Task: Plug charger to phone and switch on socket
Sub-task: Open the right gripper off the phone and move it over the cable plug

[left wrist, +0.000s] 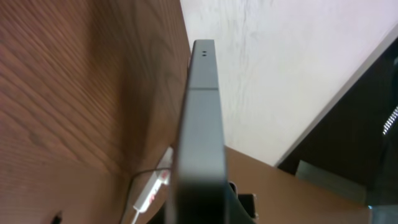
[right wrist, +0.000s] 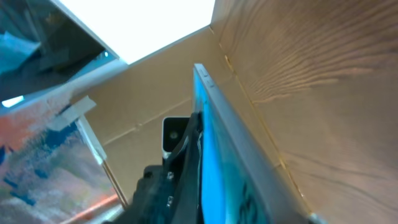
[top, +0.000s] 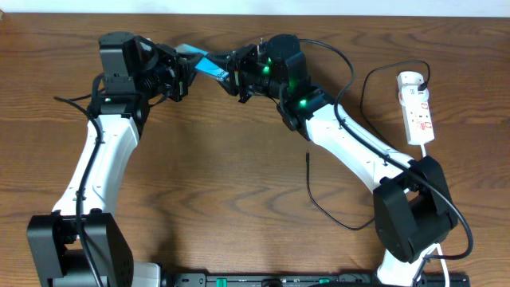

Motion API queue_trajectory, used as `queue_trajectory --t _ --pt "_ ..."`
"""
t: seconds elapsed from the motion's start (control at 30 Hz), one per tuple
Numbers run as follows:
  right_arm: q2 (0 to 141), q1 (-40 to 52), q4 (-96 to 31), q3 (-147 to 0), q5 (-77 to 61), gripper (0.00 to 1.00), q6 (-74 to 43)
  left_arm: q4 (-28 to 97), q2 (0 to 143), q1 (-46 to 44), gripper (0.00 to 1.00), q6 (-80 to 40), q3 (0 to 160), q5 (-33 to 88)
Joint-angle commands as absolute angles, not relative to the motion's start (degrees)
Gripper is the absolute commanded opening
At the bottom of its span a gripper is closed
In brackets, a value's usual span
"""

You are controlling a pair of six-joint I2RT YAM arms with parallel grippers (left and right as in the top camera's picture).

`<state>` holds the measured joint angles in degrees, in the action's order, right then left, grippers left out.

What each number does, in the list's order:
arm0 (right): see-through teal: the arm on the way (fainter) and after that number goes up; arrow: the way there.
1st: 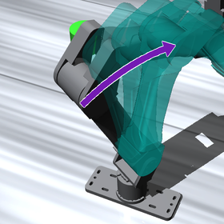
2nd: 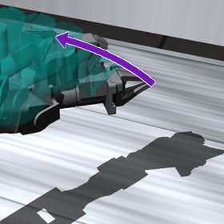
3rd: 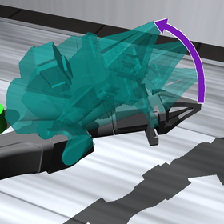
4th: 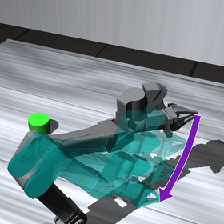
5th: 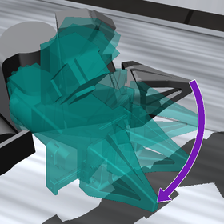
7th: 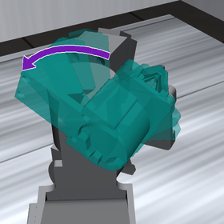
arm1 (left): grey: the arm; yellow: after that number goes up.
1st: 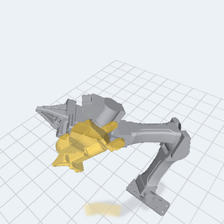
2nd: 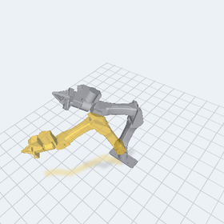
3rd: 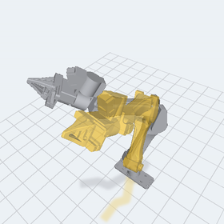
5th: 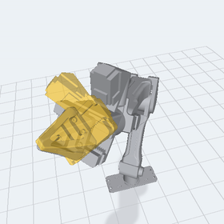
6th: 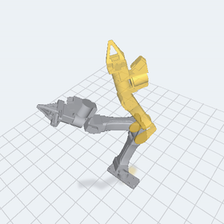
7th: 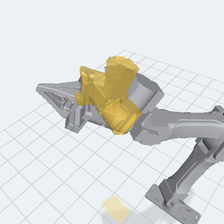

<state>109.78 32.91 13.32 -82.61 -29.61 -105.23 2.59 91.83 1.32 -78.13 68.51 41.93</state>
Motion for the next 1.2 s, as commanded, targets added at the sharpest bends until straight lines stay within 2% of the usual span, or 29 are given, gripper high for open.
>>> queue_trajectory --t 0.0,0.03,0.17,0.23,0.5,1.0,1.17 --pt "109.4 32.7 13.5 -83.5 -29.3 0.5 -104.3 2.2 91.7 1.6 0.07 -76.8 69.1 40.9" --pt "109.4 32.7 13.5 -83.5 -29.3 0.61 -104.3 2.2 91.7 1.6 0.08 -76.8 69.1 40.8" --pt "109.4 32.7 13.5 -83.5 -29.3 0.9 -104.3 2.2 91.7 1.6 0.07 -76.8 69.1 40.8" --pt "109.4 32.7 13.5 -83.5 -29.6 0.99 -104.3 2.2 91.7 1.6 0.08 -76.8 69.1 40.6" --pt "109.4 32.7 13.5 -83.5 -30.1 0.99 -102.7 2.2 91.7 1.6 0.07 -76.8 69.1 40.4" --pt "109.4 25.1 11.4 -83.5 -37.9 0.99 -88.4 5.2 91.7 7.5 0.08 -73.4 69.1 39.8" --pt "109.4 21.3 7.1 -83.5 -40.1 0.99 -79.4 8.6 91.7 10.3 0.07 -71.5 69.1 39.8"
